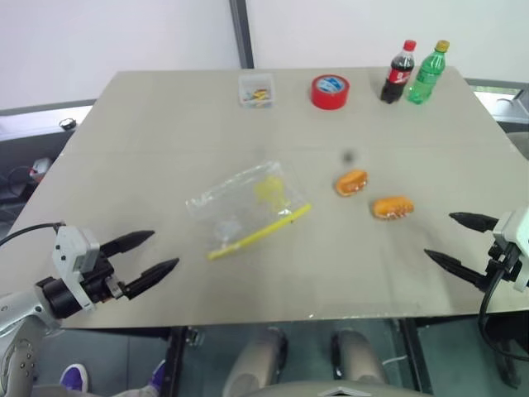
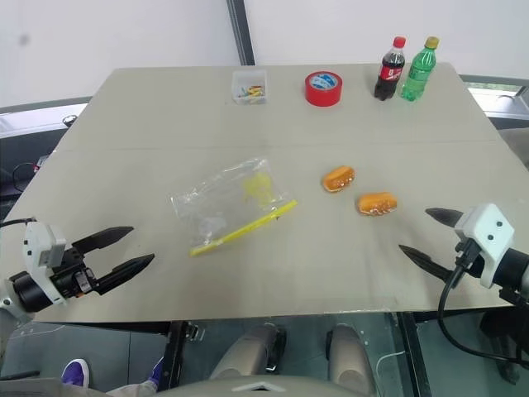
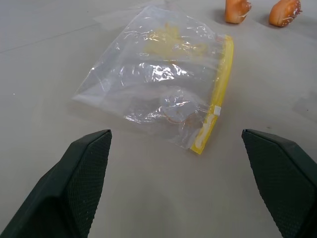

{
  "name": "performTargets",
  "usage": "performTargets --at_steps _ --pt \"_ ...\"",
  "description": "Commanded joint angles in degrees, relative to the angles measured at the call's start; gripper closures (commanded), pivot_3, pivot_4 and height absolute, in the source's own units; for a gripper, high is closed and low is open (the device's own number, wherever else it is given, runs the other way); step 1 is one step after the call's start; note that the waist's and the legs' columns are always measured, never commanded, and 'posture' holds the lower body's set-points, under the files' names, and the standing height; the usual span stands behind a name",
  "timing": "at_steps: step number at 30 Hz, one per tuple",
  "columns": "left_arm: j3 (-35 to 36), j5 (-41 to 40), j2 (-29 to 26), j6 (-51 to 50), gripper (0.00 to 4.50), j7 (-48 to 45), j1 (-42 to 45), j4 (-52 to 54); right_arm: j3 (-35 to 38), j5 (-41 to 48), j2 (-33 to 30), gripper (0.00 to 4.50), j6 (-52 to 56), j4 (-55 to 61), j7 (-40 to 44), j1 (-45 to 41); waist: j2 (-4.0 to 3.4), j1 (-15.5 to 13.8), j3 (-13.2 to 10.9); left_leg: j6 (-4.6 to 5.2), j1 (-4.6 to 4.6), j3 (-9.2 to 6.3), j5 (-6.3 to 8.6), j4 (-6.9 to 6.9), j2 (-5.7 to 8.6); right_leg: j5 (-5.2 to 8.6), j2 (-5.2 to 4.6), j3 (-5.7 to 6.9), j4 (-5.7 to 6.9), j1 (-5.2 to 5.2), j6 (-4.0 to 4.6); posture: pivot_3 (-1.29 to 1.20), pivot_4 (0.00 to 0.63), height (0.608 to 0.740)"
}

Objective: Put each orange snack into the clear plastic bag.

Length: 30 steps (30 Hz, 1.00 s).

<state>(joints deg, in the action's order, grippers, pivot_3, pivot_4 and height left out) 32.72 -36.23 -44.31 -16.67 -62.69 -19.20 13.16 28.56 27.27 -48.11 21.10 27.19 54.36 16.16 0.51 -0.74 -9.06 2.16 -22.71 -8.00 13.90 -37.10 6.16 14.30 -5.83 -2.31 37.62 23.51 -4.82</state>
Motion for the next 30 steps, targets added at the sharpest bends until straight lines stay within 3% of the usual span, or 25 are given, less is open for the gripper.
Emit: performTargets --at_steps 1,9,15,19,26,30 --pt "0.00 -1.03 0.33 -0.41 0.05 0.80 0.45 2.50 -0.04 1.60 0.06 0.00 0.72 2.73 -1.14 -1.82 0.00 0.01 0.00 0.00 0.00 0.00 0.00 0.00 0.00 0.00 0.00 0.00 0.00 0.00 0.00 0.00 0.150 0.740" --pt "-3.75 -2.22 4.40 -7.82 0.05 10.96 3.07 6.22 -7.57 2.70 2.44 0.00 1.96 4.97 -4.46 -8.61 0.02 -0.03 -0.02 0.00 -0.02 0.00 0.00 0.01 -0.01 0.00 0.01 0.00 -0.01 0.01 -0.01 0.00 0.150 0.740" --pt "-2.81 -11.76 0.62 -30.63 0.05 20.33 7.16 5.22 -17.04 1.22 4.99 0.00 4.52 8.64 -8.82 -15.15 0.07 0.06 -0.04 0.00 -0.01 -0.03 0.00 -0.01 -0.02 -0.01 0.05 0.03 0.07 0.04 -0.01 0.00 0.150 0.740" --pt "-1.31 -20.88 -0.23 -43.10 0.05 21.62 12.36 -2.29 -23.83 0.60 7.29 0.00 5.49 9.45 -9.78 -19.51 0.06 0.08 -0.04 0.00 0.02 -0.05 0.00 -0.01 -0.01 -0.01 0.31 0.06 0.08 0.07 -0.02 0.00 0.150 0.740" --pt "-6.12 -18.51 0.33 -48.06 0.05 24.57 23.33 -13.79 -27.81 -1.62 8.63 0.00 4.27 9.78 -10.54 -19.89 0.08 -0.16 -0.02 -0.07 0.02 -0.15 0.02 -0.04 0.01 -0.02 0.33 0.13 0.10 0.06 0.00 0.00 0.150 0.740" --pt "-13.47 -16.73 0.44 -51.64 0.05 20.55 30.78 -21.57 -27.54 -2.83 8.69 0.00 3.73 10.66 -11.38 -17.88 0.03 -0.21 0.04 -0.07 0.03 -0.15 0.02 -0.03 0.05 -0.02 0.30 0.12 0.13 0.06 0.00 0.00 0.150 0.740"
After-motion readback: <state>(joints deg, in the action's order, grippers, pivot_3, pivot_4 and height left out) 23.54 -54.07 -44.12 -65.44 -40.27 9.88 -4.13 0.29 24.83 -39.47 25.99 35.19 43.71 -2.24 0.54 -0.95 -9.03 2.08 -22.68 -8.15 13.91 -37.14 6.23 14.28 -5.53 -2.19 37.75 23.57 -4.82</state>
